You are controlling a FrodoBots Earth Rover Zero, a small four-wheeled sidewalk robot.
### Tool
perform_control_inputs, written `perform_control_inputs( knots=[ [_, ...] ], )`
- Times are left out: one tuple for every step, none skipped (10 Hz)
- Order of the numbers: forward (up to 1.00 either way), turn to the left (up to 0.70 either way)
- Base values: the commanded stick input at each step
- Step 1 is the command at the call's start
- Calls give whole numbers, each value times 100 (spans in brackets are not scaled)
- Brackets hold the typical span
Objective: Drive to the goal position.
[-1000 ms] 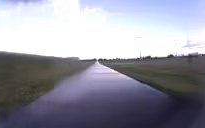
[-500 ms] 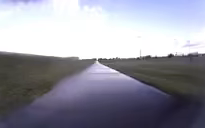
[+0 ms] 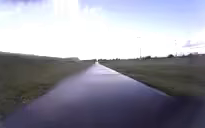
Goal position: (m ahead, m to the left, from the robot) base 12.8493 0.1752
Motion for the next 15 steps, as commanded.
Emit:
perform_control_inputs(
  knots=[
    [45,0],
    [45,0],
    [45,0],
    [45,0],
    [45,0],
    [45,27],
    [45,27],
    [45,27],
    [45,27],
    [45,27],
    [45,11],
    [45,0],
    [45,0],
    [45,0],
    [45,0]
  ],
)
